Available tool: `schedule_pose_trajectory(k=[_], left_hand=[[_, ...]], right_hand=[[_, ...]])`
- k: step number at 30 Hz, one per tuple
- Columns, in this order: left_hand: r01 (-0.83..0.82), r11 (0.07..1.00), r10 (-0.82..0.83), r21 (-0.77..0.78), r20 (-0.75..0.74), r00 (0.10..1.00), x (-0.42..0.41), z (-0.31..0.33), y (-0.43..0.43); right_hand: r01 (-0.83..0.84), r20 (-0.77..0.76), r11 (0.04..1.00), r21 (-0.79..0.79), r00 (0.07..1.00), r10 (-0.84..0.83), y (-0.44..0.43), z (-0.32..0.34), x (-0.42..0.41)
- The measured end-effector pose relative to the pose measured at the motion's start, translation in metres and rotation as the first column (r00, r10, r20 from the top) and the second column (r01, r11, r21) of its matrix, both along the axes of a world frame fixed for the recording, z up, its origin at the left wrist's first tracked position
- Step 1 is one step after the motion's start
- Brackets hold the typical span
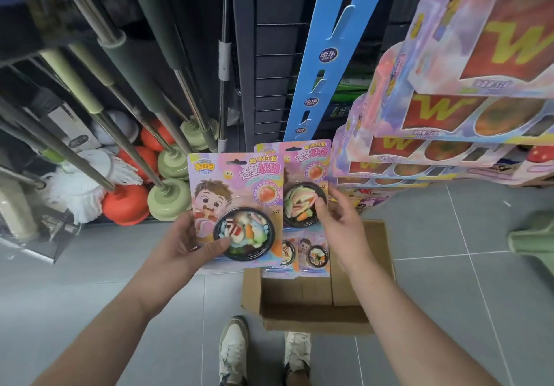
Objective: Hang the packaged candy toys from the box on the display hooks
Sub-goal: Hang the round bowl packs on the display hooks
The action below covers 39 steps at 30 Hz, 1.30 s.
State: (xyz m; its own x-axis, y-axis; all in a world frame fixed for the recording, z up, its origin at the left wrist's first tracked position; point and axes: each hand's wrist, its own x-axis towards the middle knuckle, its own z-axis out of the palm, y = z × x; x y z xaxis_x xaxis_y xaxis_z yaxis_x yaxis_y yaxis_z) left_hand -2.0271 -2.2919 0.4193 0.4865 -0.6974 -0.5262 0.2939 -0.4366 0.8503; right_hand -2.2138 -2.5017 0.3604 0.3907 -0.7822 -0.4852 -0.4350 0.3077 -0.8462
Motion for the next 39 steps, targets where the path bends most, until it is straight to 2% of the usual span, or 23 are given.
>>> schedule_pose_trajectory(k=[6, 13, 21, 32, 39], left_hand=[[0.004, 1.0, -0.004, -0.005, -0.021, 1.0, 0.001, -0.002, -0.004], [-0.016, 1.0, 0.016, -0.02, -0.009, 1.0, 0.0, -0.001, 0.003], [-0.008, 1.0, 0.007, -0.023, -0.042, 0.999, -0.004, -0.007, 0.013], [0.005, 0.998, -0.007, -0.055, -0.035, 0.999, -0.006, -0.012, 0.009], [-0.01, 0.998, 0.009, -0.064, -0.011, 1.0, -0.012, -0.015, -0.007]], right_hand=[[0.016, 0.065, 1.0, 0.004, 0.998, -0.016, 0.008, 0.004, -0.003], [0.142, 0.143, 0.987, -0.077, 0.981, -0.13, 0.013, 0.01, 0.007], [0.172, 0.12, 0.981, -0.089, 0.98, -0.161, 0.014, 0.006, 0.009], [0.126, 0.055, 0.992, 0.015, 0.99, -0.127, 0.008, -0.008, 0.01], [0.106, 0.035, 0.994, -0.014, 0.994, -0.106, 0.005, -0.004, 0.014]])
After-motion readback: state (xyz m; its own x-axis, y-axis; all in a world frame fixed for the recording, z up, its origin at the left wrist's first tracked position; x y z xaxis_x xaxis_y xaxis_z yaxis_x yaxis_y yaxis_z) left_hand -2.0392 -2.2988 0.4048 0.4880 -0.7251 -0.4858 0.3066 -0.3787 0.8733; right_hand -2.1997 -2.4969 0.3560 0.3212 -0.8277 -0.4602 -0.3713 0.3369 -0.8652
